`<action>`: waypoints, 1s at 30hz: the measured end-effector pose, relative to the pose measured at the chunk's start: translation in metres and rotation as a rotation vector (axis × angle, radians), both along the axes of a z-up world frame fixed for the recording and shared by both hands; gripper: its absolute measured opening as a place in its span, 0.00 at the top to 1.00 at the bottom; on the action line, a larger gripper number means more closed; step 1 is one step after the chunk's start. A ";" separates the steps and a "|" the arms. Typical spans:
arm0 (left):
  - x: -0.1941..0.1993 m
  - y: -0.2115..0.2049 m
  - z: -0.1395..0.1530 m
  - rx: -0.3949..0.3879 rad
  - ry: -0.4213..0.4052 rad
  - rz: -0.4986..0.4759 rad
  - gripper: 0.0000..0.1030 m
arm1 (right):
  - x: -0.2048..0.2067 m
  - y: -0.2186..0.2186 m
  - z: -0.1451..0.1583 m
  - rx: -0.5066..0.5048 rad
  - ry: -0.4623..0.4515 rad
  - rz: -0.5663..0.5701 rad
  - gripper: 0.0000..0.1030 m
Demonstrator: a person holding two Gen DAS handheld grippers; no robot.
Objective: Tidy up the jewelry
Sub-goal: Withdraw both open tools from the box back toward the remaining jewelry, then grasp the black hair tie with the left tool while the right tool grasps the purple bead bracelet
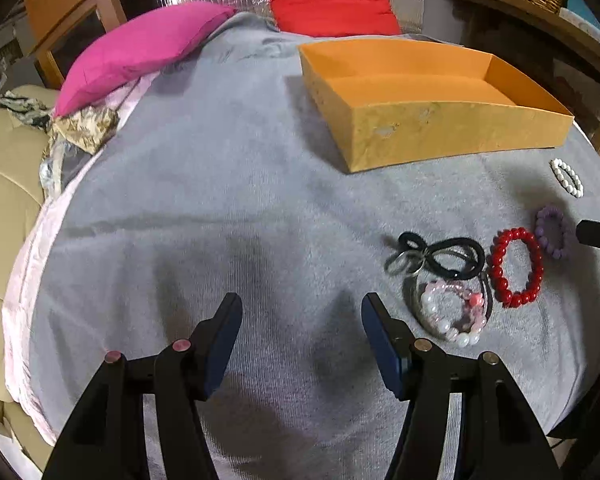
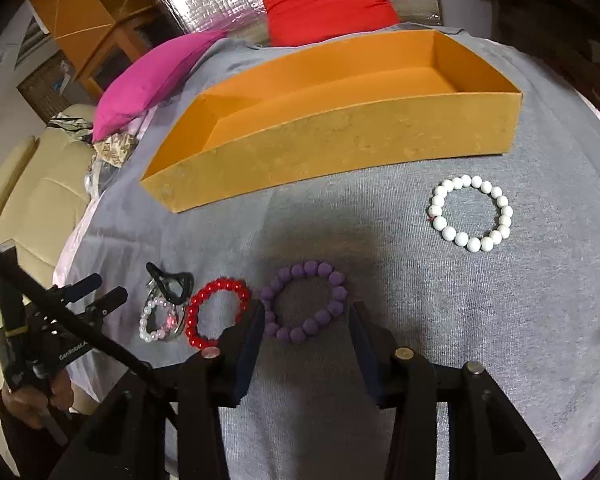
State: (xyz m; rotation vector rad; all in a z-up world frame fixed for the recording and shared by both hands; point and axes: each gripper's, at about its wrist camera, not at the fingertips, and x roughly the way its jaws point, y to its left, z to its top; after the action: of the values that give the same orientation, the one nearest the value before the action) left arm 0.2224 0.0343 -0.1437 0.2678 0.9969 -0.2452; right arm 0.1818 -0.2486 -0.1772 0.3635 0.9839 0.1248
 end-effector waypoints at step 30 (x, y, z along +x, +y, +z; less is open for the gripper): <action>0.067 -0.037 -0.019 -0.400 0.269 0.020 0.79 | 0.017 0.019 -0.023 -0.194 -0.005 -0.028 0.90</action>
State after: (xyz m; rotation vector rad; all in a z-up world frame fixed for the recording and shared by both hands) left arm 0.2894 -0.0023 -0.1627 -0.1433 1.1893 -0.4637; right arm 0.1993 -0.2293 -0.2006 0.1991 0.9764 0.0044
